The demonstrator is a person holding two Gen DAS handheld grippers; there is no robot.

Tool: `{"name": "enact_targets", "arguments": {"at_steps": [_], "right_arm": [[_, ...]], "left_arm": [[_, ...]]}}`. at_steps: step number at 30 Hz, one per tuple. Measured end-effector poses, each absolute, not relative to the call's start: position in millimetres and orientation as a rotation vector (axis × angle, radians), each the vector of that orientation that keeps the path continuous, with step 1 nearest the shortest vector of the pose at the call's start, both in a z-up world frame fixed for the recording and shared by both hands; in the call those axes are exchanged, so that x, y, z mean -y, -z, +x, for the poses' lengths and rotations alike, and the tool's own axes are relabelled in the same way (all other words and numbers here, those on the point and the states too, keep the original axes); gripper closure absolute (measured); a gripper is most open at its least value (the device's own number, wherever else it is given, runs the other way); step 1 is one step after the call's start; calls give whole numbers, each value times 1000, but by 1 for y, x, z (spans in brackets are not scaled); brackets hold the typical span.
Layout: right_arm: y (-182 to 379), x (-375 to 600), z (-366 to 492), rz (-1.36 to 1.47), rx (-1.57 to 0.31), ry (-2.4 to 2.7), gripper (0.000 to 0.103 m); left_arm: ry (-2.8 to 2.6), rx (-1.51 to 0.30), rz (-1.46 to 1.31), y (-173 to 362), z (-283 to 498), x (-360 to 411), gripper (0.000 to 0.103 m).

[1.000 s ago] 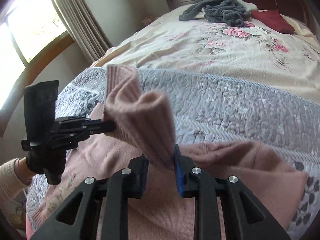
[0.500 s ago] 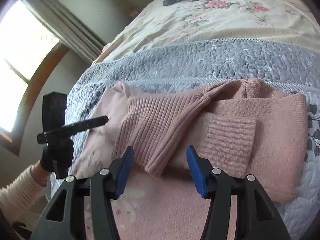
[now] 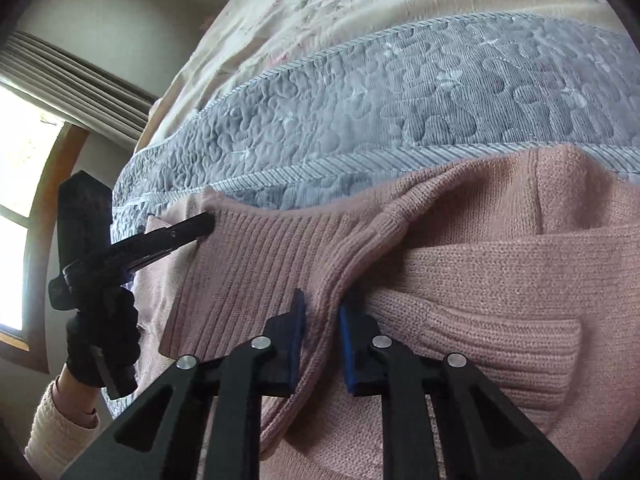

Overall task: Fold small clothes
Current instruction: 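Fold the collar down over the folded sleeves with the right gripper, then release the sweater and lift both grippers away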

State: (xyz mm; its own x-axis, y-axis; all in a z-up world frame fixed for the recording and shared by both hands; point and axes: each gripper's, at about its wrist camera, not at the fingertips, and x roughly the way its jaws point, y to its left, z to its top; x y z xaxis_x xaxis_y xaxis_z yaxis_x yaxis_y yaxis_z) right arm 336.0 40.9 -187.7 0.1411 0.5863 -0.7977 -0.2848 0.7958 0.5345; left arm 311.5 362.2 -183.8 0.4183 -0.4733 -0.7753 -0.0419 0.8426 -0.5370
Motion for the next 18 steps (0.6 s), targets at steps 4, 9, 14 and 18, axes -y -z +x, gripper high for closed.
{"name": "enact_targets", "arguments": {"at_steps": [4, 9, 14, 18], "right_arm": [[182, -38, 333, 290, -1281, -637, 81], [162, -33, 299, 276, -1282, -662, 66], [175, -42, 278, 291, -1373, -648, 68], [175, -34, 278, 297, -1375, -622, 91]], "left_arm": [[303, -1128, -561, 187, 296, -369, 90], [339, -1093, -551, 167, 248, -369, 76], [341, -1133, -487, 170, 220, -349, 77], [318, -1137, -449, 175, 215, -346, 78]]}}
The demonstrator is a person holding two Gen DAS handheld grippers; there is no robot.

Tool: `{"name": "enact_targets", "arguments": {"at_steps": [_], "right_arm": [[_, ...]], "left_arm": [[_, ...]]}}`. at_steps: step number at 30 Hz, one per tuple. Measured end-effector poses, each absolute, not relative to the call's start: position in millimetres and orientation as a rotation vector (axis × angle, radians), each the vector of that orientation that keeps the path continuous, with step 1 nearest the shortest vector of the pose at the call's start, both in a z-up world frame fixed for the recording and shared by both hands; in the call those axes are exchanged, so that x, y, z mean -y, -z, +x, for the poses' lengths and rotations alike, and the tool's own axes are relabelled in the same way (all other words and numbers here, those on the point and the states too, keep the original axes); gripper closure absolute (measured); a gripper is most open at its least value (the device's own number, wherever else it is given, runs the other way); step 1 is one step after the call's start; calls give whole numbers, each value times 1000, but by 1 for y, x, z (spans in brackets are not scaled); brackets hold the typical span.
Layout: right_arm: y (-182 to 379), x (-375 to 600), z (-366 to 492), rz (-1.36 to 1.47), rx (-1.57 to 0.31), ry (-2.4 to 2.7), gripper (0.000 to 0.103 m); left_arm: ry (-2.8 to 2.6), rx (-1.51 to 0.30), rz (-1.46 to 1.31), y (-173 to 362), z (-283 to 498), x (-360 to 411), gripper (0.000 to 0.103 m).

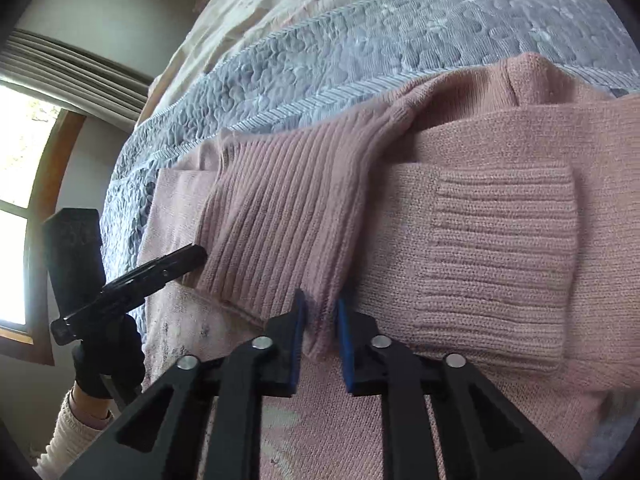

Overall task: Fold small clothes
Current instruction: 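Release the sweater and lift both grippers away, then move both grippers to the ribbed sweater hem and grasp it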

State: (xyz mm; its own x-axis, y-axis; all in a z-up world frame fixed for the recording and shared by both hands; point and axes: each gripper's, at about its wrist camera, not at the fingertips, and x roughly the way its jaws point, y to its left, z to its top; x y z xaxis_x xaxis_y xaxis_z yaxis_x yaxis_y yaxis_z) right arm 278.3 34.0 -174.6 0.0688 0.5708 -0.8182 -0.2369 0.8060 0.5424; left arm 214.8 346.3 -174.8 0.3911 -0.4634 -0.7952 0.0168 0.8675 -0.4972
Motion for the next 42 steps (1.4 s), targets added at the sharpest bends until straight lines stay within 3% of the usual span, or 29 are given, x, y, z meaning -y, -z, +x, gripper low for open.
{"name": "enact_targets", "arguments": {"at_steps": [11, 15, 17, 19, 25, 36, 42], "right_arm": [[186, -25, 280, 254, -1357, -564, 93], [162, -14, 261, 275, -1282, -586, 79], [139, -3, 235, 251, -1219, -597, 73], [118, 12, 198, 201, -1174, -590, 70], [90, 60, 72, 167, -1137, -545, 60], [112, 102, -74, 169, -1207, -417, 45], [144, 116, -93, 187, -1285, -339, 45]], "left_arm": [[301, -1121, -347, 180, 212, -337, 78], [241, -1125, -291, 160, 194, -332, 76], [221, -1108, -282, 141, 168, -333, 72], [219, -1074, -285, 121, 130, -337, 60], [90, -1063, -140, 92, 2, -345, 52], [-49, -1114, -266, 92, -143, -389, 43], [-66, -1181, -318, 121, -168, -398, 43]]}}
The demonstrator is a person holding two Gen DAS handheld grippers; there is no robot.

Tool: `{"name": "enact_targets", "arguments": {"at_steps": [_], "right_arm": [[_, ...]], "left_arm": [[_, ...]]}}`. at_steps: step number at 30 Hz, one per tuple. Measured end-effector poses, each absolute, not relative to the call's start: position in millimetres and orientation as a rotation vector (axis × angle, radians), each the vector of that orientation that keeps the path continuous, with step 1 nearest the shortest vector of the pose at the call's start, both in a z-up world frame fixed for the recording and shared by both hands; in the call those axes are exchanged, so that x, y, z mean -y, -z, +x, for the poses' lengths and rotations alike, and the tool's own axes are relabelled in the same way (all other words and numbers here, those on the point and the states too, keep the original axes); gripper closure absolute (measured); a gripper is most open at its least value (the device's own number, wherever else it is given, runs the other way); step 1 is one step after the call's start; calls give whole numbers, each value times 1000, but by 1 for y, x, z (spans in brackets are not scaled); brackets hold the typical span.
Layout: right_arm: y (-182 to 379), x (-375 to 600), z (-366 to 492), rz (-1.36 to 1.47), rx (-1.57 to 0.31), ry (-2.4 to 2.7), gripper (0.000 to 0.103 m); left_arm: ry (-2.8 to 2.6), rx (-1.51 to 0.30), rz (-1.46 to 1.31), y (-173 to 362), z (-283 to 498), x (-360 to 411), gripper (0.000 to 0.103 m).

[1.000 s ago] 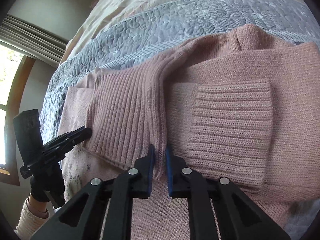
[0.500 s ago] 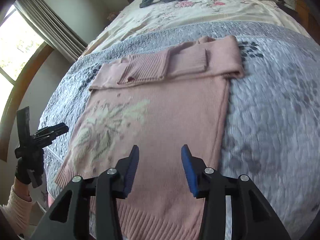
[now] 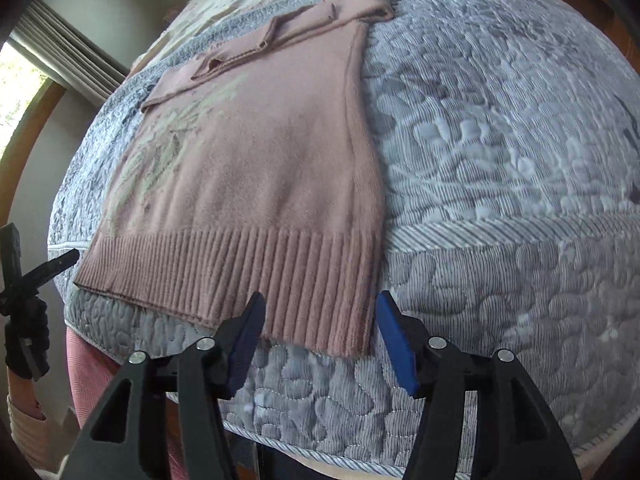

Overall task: Fold small clothes
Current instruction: 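Move both grippers to the ribbed sweater hem and grasp it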

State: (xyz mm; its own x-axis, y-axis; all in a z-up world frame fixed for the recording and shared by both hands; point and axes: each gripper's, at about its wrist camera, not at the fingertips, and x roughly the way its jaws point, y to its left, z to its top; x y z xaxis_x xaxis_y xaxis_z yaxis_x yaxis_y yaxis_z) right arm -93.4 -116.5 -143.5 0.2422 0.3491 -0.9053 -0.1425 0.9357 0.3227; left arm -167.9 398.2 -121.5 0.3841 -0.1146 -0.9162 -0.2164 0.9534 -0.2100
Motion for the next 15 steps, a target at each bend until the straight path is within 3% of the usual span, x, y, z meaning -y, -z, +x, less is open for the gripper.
{"name": "enact_targets", "arguments": {"at_steps": [15], "right_arm": [[175, 129, -89, 304, -1335, -353, 46]], "left_arm": [[14, -1213, -436, 147, -168, -389, 41]]}}
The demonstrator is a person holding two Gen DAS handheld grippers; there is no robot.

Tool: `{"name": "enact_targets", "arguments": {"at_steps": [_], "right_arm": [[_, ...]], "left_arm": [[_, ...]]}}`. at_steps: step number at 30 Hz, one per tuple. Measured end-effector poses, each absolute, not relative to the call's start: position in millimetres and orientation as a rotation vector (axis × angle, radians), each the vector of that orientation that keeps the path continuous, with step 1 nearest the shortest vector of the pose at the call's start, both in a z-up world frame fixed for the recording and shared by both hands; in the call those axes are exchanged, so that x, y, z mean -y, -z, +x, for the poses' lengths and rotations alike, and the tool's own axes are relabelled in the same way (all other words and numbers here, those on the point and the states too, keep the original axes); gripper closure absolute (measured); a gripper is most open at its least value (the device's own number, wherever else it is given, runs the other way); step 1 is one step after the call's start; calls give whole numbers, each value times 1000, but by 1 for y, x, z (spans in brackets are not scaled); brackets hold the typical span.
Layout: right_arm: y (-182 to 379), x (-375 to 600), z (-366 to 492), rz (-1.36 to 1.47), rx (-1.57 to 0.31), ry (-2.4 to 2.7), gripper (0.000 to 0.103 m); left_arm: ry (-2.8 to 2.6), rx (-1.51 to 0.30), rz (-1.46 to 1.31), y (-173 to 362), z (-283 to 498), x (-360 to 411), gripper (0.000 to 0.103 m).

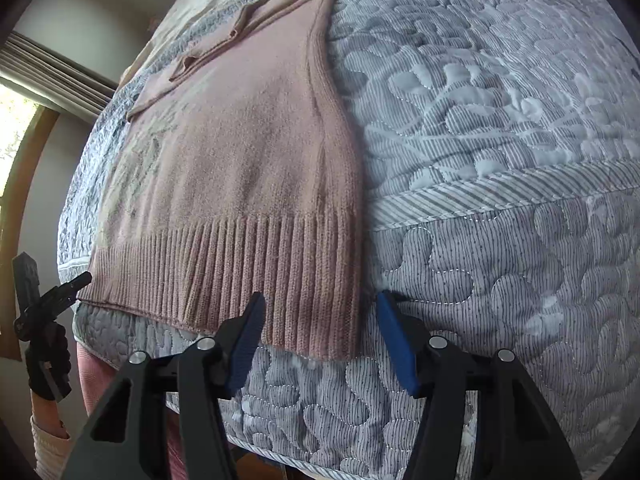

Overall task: Fold small clothes
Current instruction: 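Move both grippers to the ribbed sweater hem and grasp it, then lift the hem with both grippers and fold it toward the collar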

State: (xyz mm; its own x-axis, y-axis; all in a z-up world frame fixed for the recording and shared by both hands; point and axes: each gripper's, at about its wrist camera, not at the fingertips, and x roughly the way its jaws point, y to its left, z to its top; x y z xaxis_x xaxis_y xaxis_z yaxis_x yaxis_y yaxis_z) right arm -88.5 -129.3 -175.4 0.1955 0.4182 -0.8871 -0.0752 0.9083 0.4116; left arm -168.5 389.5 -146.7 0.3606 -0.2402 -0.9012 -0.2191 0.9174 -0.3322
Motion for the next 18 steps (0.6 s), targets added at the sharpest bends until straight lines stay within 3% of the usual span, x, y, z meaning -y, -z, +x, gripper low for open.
{"name": "enact_targets", "arguments": {"at_steps": [4, 11, 18], "right_arm": [[177, 125, -86, 334, -1348, -387, 57], [181, 116, -85, 289, -1350, -394, 61], [182, 116, -86, 290, -1354, -415, 82]], "left_arm": [[12, -1225, -443, 150, -166, -384, 44], [8, -1233, -481, 155, -163, -387, 49], [26, -1227, -508, 155, -166, -387, 72]]}}
